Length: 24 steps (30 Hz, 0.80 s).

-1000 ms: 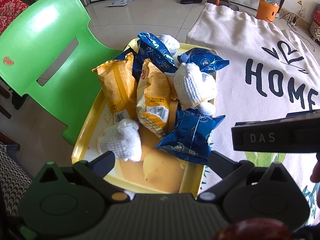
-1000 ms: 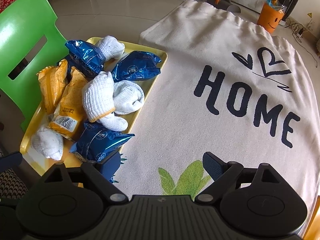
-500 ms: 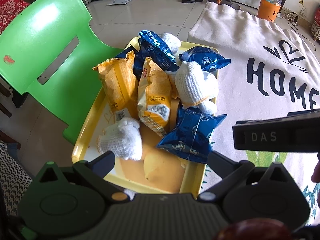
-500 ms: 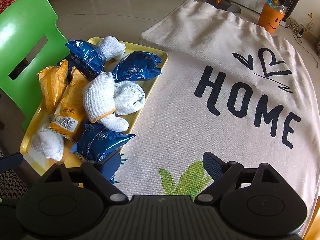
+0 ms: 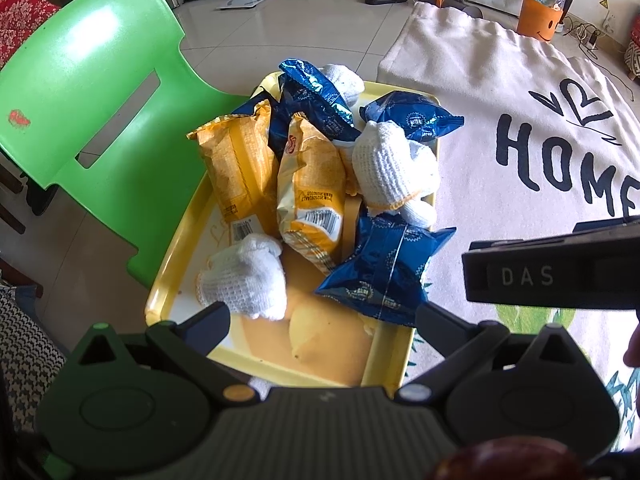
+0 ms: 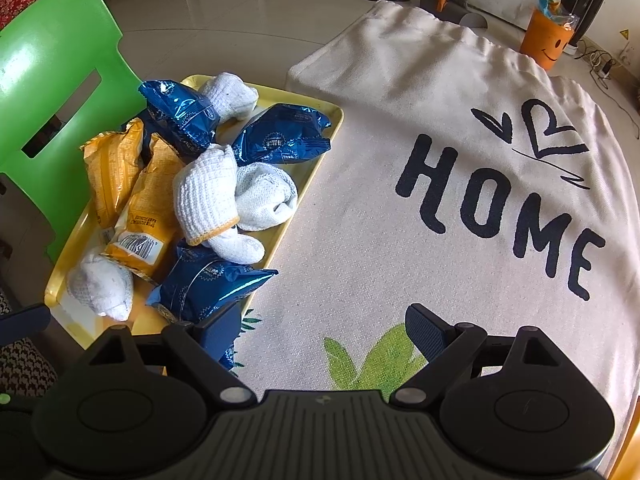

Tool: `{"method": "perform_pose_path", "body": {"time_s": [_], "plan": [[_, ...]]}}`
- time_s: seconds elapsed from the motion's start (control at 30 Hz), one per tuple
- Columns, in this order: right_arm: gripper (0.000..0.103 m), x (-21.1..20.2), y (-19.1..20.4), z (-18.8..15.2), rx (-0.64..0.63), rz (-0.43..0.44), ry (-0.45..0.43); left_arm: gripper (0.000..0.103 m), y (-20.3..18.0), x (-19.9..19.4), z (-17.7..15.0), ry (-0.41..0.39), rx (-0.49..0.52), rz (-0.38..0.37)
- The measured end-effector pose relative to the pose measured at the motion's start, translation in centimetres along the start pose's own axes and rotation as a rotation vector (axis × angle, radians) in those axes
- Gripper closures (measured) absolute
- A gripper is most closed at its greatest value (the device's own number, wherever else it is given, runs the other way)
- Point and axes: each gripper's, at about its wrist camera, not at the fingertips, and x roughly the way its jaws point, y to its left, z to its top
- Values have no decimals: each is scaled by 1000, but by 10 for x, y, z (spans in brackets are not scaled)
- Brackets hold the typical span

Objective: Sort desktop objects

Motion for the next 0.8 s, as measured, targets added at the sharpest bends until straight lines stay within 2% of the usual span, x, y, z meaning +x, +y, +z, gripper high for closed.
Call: {"method": "perform_pose_path", "body": {"time_s": [0.8], "plan": [[13, -3, -5, -1, -10, 2, -4, 0, -5, 2, -1, 8, 16, -7]]}}
